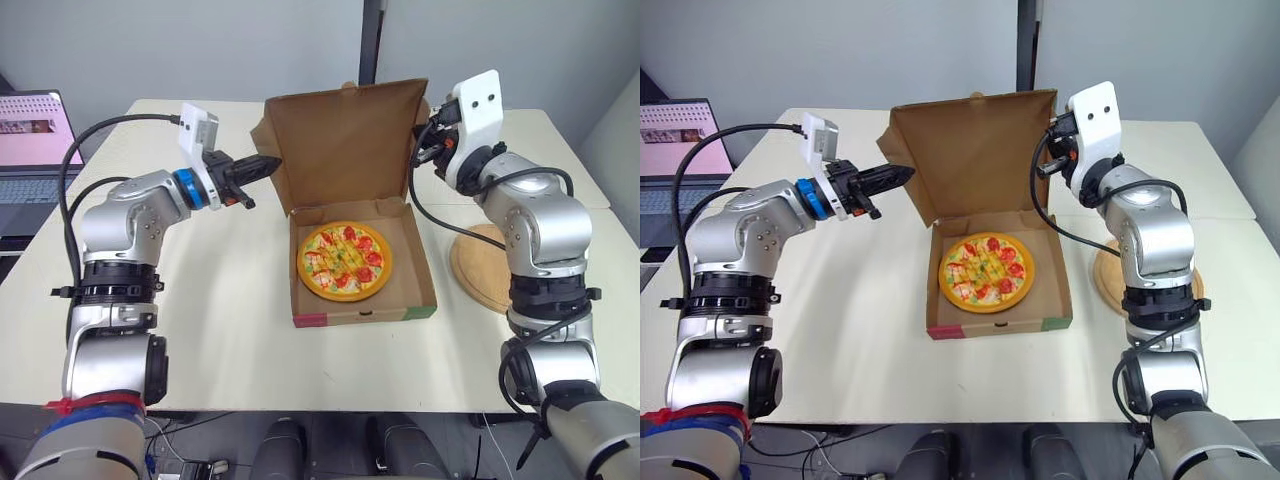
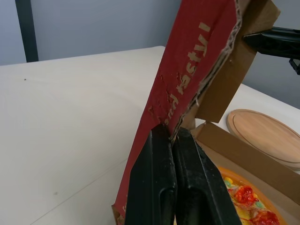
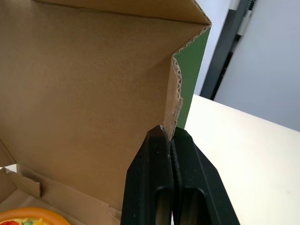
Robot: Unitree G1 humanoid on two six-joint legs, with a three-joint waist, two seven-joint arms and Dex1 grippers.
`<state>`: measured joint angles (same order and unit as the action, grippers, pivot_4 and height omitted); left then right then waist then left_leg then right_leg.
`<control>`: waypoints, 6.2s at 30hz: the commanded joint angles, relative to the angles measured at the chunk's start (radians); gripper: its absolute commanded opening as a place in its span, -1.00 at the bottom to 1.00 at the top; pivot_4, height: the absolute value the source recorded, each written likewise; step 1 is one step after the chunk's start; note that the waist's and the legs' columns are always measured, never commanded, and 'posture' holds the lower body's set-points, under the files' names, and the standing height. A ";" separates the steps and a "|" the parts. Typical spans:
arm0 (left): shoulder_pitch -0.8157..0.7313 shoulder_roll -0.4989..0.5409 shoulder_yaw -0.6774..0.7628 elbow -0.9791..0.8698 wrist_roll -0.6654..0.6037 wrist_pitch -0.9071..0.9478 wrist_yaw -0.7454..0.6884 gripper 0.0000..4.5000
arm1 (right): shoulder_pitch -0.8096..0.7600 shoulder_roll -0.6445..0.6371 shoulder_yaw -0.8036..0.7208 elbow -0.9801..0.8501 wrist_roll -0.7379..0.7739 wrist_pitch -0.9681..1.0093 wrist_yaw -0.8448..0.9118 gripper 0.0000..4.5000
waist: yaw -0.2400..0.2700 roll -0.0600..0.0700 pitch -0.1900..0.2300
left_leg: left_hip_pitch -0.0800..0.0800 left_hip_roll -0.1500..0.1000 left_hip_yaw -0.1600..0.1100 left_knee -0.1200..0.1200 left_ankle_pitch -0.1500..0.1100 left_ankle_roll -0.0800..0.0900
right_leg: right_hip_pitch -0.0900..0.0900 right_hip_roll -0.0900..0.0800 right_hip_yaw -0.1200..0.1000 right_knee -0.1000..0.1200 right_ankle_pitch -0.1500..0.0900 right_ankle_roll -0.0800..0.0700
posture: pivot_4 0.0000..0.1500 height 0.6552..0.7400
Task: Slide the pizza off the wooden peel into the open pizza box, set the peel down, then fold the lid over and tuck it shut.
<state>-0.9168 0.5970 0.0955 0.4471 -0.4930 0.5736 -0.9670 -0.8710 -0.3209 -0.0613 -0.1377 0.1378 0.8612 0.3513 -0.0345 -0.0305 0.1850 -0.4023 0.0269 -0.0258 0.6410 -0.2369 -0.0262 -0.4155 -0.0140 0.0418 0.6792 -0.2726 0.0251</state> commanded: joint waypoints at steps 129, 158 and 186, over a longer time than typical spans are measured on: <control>0.373 -0.071 0.086 -0.566 -0.064 0.147 0.182 -1.00 | 0.331 0.120 -0.118 -0.616 0.345 0.451 -0.211 -0.98 | -0.003 0.000 0.000 | 0.003 0.002 -0.001 0.003 0.000 0.000 | 0.004 0.003 0.002 -0.001 0.000 0.001 | 1.00 1.00; 0.694 -0.137 0.115 -0.747 -0.103 0.106 0.373 -1.00 | 0.818 0.267 0.084 -0.610 0.250 0.083 -0.292 -0.98 | -0.020 -0.001 -0.002 | 0.005 0.004 -0.001 0.002 0.000 0.000 | 0.006 0.004 0.003 -0.002 -0.004 0.006 | 1.00 1.00; 0.689 -0.129 0.070 -0.708 -0.067 0.031 0.354 -1.00 | 0.732 -0.191 -0.382 -0.515 0.776 0.115 0.005 -0.37 | -0.010 -0.001 -0.002 | 0.004 0.002 0.000 0.003 0.000 0.000 | 0.008 0.004 0.003 -0.006 -0.003 0.007 | 1.00 1.00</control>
<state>-0.2241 0.4632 0.1746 -0.2578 -0.5631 0.6116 -0.6026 -0.0981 -0.4865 -0.4426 -0.6524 0.8650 0.9640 0.3485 -0.0444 -0.0320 0.1833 -0.3980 0.0294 -0.0260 0.6432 -0.2370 -0.0260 -0.4080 -0.0100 0.0447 0.6729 -0.2761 0.0317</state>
